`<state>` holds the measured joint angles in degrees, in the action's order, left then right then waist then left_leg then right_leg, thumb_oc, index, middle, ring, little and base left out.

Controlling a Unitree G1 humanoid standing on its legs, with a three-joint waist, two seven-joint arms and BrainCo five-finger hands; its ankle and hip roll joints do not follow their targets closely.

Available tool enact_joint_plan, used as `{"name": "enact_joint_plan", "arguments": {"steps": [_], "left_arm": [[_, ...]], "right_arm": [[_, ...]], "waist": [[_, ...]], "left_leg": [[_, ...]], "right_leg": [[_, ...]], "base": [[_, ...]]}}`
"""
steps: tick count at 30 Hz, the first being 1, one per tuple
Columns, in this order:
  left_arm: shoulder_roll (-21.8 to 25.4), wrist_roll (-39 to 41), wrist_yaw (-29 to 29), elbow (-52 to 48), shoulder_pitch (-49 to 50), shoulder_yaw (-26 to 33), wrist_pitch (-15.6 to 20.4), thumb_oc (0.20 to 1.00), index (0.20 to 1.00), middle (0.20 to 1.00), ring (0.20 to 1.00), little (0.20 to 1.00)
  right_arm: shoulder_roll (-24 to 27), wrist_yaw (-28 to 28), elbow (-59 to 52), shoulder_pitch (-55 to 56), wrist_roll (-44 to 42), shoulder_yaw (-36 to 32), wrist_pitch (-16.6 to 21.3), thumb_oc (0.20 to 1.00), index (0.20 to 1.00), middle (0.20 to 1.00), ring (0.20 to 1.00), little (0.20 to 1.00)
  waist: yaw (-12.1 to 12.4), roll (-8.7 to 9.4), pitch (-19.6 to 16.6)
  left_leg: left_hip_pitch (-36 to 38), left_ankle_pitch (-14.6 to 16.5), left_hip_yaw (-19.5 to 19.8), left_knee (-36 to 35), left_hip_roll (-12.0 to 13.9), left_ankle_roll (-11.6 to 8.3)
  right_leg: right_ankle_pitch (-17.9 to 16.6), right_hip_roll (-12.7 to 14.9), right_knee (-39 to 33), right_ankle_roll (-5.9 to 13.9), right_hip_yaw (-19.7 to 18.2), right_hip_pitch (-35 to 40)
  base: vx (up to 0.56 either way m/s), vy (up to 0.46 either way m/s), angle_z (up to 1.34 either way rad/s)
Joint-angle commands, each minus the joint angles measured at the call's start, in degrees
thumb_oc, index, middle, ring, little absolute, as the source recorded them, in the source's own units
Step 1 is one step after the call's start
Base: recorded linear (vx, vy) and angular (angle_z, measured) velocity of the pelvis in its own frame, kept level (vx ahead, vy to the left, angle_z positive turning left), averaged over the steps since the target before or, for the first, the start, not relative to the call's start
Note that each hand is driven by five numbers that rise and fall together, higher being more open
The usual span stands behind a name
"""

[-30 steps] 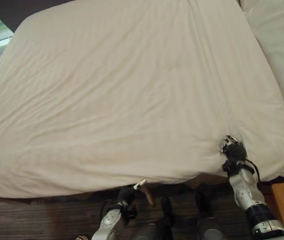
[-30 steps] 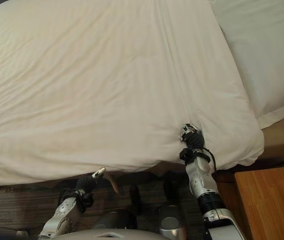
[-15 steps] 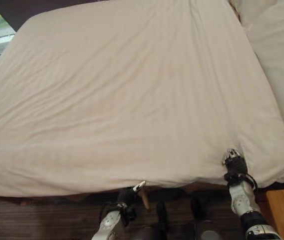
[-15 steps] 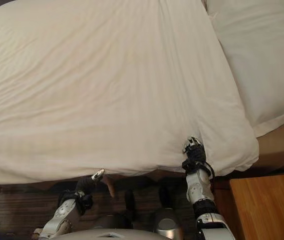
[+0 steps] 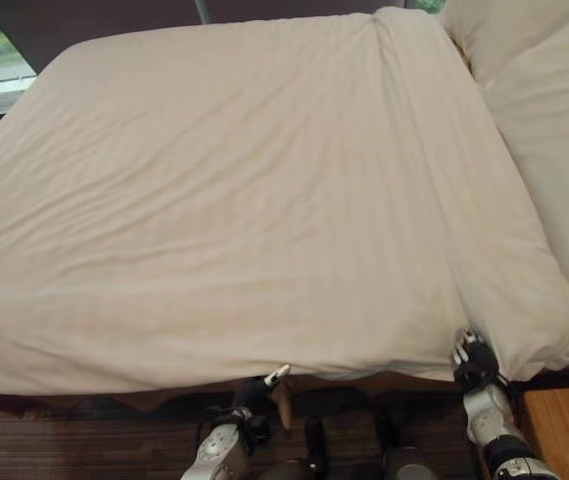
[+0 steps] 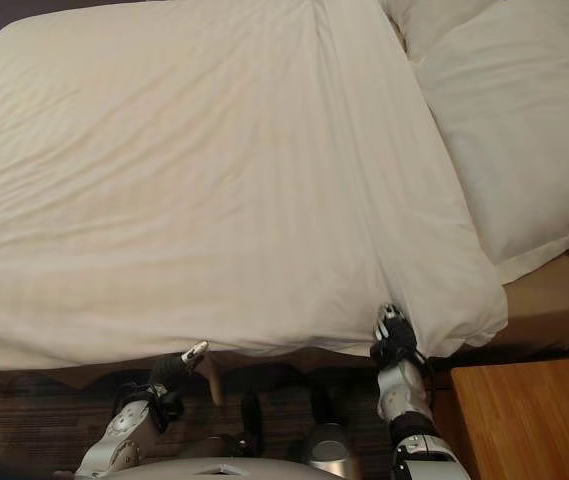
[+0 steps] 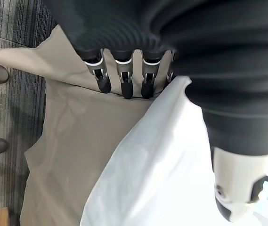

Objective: Making the bed.

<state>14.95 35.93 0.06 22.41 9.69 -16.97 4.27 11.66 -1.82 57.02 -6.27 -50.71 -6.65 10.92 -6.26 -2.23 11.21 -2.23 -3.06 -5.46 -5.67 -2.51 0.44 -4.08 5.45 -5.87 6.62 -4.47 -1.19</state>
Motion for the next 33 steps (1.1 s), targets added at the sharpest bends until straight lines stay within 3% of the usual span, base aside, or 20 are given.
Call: {"name": "enact_joint_plan", "arguments": {"steps": [1, 9, 15, 16, 17, 23, 33], "left_arm": [[-0.83, 1.6, -1.72, -0.69, -4.2, 2.73, 2.95, 1.0, 1.0, 1.0, 1.0, 1.0], [0.33, 1.13, -1.55, 0.55, -1.99, 6.32, 2.91, 1.0, 1.0, 1.0, 1.0, 1.0], [3.65, -5.74, -3.02, -0.46, 0.34, 6.86, 2.16, 1.0, 1.0, 1.0, 1.0, 1.0], [5.15, -8.69, -4.37, -0.45, 1.62, 6.55, 1.76, 1.0, 1.0, 1.0, 1.0, 1.0], [6.09, -9.8, -4.99, -0.92, 2.12, 6.27, 1.79, 1.0, 1.0, 1.0, 1.0, 1.0], [11.99, -17.24, -9.85, -1.47, 2.61, 2.19, 1.23, 1.0, 1.0, 1.0, 1.0, 1.0], [12.67, -18.35, -11.43, -4.5, 4.12, 0.31, 0.78, 1.0, 1.0, 1.0, 1.0, 1.0]], "right_arm": [[0.83, -2.34, 5.81, 5.69, -2.24, -0.76, -2.58, 0.2, 0.2, 0.2, 0.2, 0.2], [1.44, -2.43, 5.07, 7.2, -1.39, -2.24, -2.35, 0.2, 0.2, 0.2, 0.2, 0.2], [3.97, -0.58, -11.54, 13.57, 4.47, 0.32, -1.34, 0.2, 0.2, 0.2, 0.2, 0.2], [5.06, 1.11, -19.36, 16.4, 9.08, 3.58, -1.36, 0.457, 0.457, 0.457, 0.457, 0.457], [5.79, 1.95, -21.88, 17.39, 10.68, 4.97, -1.43, 1.0, 1.0, 1.0, 1.0, 1.0], [10.22, 6.0, -30.37, 18.73, 23.61, 14.61, -2.67, 1.0, 1.0, 1.0, 1.0, 1.0], [9.91, 7.38, -29.21, 18.02, 26.76, 17.46, -4.21, 1.0, 1.0, 1.0, 1.0, 1.0]], "waist": [[-0.82, -1.11, 0.35], [0.61, 1.56, -1.09], [0.1, 3.42, -2.12], [0.0, 4.05, -2.51], [0.03, 4.28, -2.71], [0.08, 5.33, -3.98], [0.78, 4.48, -5.08]], "left_leg": [[3.19, 2.68, 1.02, 0.67, 2.14, -1.87], [3.87, 3.14, -0.51, 0.67, 2.75, -1.73], [3.89, 2.94, -0.6, 0.67, 3.04, -1.86], [3.91, 2.84, -0.66, 0.67, 3.19, -1.85], [3.96, 2.84, -0.68, 0.67, 3.25, -1.86], [4.79, 3.08, -1.07, 0.67, 3.6, -1.63], [6.07, 3.26, 0.58, 0.67, 2.89, -1.13]], "right_leg": [[2.75, -1.46, 4.73, -0.87, 1.57, -1.35], [2.21, -2.31, 3.99, -0.6, 1.31, -0.8], [1.35, -2.32, 3.34, -0.08, 1.2, -0.59], [1.04, -2.4, 3.31, 0.0, 1.16, -0.7], [0.96, -2.45, 3.25, 0.04, 1.1, -0.66], [0.8, -2.86, 3.24, 0.1, 0.9, -0.14], [2.03, -2.22, 4.54, 0.08, 2.7, 1.5]], "base": [[-0.01, 0.0, 0.08], [-0.01, 0.006, -0.1], [-0.02, 0.014, -0.02], [-0.04, 0.018, -0.02], [-0.03, 0.02, -0.02], [0.0, 0.003, -0.01], [0.0, 0.006, 0.02]]}}
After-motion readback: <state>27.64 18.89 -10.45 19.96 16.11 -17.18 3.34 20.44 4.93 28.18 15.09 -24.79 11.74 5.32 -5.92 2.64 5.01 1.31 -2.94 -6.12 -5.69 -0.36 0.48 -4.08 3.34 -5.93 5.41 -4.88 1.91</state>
